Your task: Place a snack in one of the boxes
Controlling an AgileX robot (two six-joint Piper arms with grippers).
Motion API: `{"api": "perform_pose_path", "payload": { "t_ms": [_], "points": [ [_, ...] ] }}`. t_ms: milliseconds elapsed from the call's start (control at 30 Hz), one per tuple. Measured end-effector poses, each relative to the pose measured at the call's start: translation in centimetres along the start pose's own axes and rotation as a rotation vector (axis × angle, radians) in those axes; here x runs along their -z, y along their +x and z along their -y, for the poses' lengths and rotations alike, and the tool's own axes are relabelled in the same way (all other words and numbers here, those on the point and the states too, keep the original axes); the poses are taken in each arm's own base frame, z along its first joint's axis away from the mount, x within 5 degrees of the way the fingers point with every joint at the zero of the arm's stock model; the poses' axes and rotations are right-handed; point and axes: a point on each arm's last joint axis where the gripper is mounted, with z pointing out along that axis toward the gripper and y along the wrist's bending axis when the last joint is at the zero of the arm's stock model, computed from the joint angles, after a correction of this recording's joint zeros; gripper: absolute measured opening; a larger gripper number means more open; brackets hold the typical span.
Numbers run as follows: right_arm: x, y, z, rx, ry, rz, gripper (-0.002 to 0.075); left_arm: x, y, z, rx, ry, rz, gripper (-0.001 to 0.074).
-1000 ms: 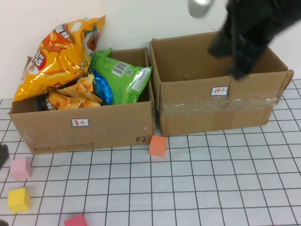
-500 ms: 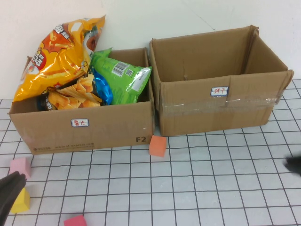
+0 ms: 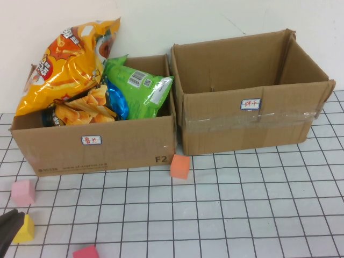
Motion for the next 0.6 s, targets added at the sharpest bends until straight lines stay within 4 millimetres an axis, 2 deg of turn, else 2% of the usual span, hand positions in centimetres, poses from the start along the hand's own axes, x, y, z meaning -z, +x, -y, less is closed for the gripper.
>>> {"api": "perform_pose_path", "payload": {
  "t_ms": [333, 600],
  "points": [
    [-0.4, 1.4, -0.8, -0.020, -0.042, -0.050, 0.0001, 0.0, 0.0, 0.0, 0.000, 0.000, -0.002, -0.0001],
    [-0.4, 1.5, -0.9, -0.021, -0.049, -0.060, 0.0001, 0.0, 0.0, 0.0, 0.000, -0.001, -0.003, -0.0001]
  ]
}}
